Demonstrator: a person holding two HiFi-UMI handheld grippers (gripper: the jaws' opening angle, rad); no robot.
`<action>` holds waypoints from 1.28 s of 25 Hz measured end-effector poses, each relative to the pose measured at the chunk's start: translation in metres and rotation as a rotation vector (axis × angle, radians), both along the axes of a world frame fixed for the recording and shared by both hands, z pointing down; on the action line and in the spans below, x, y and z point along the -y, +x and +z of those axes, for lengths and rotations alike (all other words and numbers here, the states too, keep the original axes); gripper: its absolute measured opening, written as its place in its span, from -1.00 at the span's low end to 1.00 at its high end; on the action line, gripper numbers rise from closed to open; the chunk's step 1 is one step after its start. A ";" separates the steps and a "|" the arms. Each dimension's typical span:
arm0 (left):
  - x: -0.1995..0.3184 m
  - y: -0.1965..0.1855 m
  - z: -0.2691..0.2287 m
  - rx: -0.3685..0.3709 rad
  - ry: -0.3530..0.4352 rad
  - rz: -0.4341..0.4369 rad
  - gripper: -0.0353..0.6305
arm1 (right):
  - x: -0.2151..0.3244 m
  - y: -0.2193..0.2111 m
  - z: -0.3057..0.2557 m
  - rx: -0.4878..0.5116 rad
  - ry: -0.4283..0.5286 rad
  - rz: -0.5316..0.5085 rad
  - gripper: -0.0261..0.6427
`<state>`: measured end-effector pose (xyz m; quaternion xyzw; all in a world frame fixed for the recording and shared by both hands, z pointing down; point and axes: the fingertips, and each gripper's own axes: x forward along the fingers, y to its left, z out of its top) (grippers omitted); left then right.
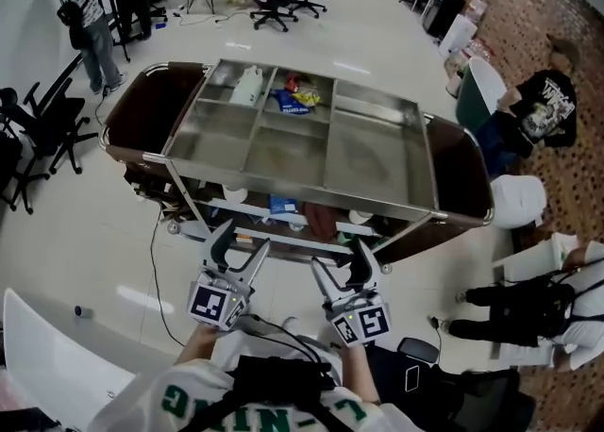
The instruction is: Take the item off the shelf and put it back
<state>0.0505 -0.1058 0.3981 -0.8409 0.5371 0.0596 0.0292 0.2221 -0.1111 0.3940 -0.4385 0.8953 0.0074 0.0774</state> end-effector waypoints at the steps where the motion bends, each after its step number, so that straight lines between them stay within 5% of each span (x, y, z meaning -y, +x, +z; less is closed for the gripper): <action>1: -0.005 0.003 0.003 0.012 0.002 -0.023 -0.03 | -0.001 0.005 0.003 0.006 -0.004 -0.015 0.27; 12: -0.031 0.024 0.010 0.072 0.007 -0.102 -0.03 | -0.008 0.039 0.019 0.055 -0.030 -0.050 0.27; 32: -0.022 -0.076 0.006 0.035 -0.055 -0.060 -0.03 | -0.001 -0.061 0.030 0.015 -0.077 0.010 0.27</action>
